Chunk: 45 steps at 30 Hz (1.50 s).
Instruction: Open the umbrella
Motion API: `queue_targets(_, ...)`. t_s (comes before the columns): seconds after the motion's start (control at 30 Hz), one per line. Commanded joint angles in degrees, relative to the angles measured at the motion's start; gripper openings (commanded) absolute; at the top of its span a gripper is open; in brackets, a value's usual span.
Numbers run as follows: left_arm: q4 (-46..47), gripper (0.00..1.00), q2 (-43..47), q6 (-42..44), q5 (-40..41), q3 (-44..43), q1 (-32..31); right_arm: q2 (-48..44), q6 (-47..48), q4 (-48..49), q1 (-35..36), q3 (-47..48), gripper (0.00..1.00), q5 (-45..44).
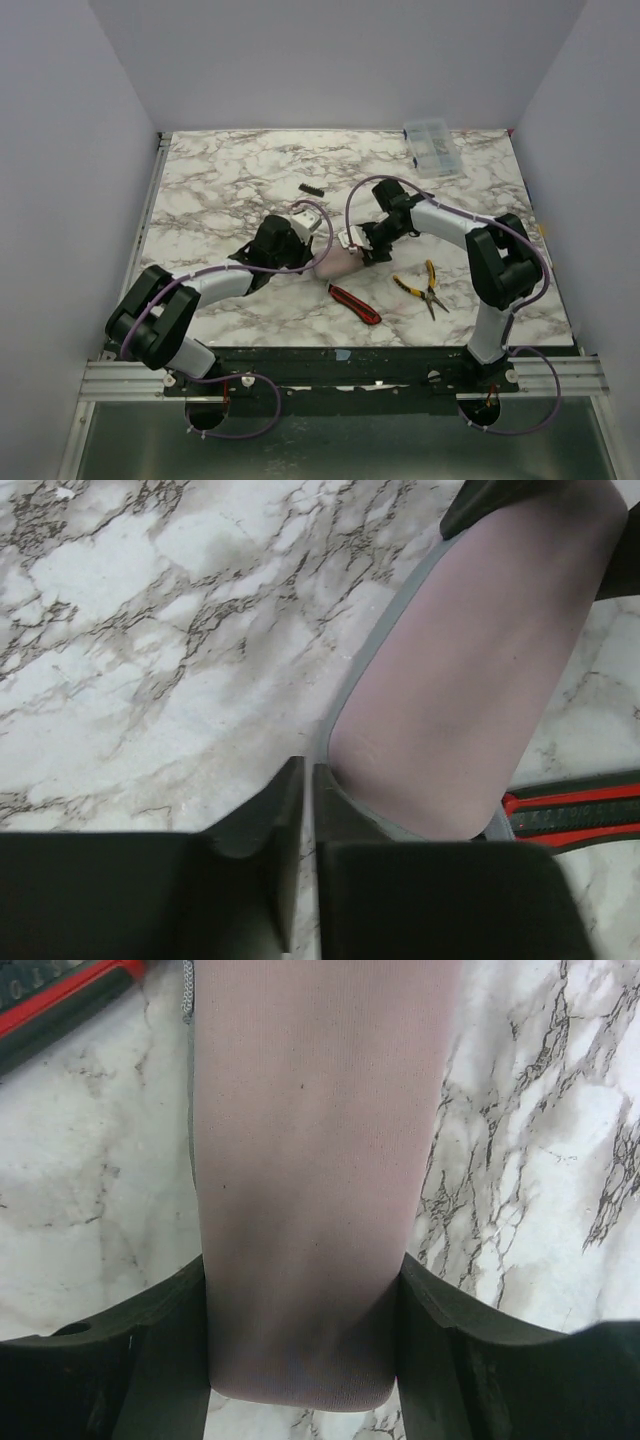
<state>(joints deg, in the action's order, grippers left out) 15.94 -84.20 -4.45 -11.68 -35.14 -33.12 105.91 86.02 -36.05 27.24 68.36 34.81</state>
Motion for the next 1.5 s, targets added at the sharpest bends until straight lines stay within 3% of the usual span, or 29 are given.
queue_targets(0.0, -2.7, 0.35, 3.5, -1.9, -0.9, -0.5, 1.0, 5.0, 2.3, -4.2, -1.2, 2.8, 0.28, -2.6)
queue_targets(0.23, -1.3, 0.60, 9.9, -1.5, -8.8, 4.8, 0.8, 4.9, 8.3, -7.6, -4.4, 1.3, 0.27, -3.1)
queue_targets(0.33, 3.5, 0.77, 10.1, -0.4, -10.0, 7.2, 0.2, 5.8, 9.1, -10.2, -6.1, 2.6, 0.27, -2.7)
queue_targets(0.43, 7.6, 0.78, 8.6, 1.6, -9.0, 8.0, -0.6, 6.7, 10.1, -11.8, -7.7, 3.3, 0.27, -2.6)
queue_targets(0.67, 10.7, 0.71, 1.2, 3.7, -7.7, 5.4, -1.7, 6.8, 13.2, -12.9, -8.2, 3.5, 0.27, -0.8)
queue_targets(0.87, 11.9, 0.57, -2.9, 8.1, -10.8, 2.7, -2.7, 7.5, 16.0, -14.0, -8.2, 4.0, 0.27, -0.5)
queue_targets(1.2, 12.3, 0.49, -8.0, 10.0, -13.3, 0.0, -3.8, 8.6, 17.0, -15.3, -8.2, 5.6, 0.26, 0.2)
queue_targets(1.47, 13.3, 0.29, -9.4, 8.8, -11.1, 0.5, -4.3, 8.4, 19.2, -15.8, -8.2, 4.9, 0.25, 0.6)
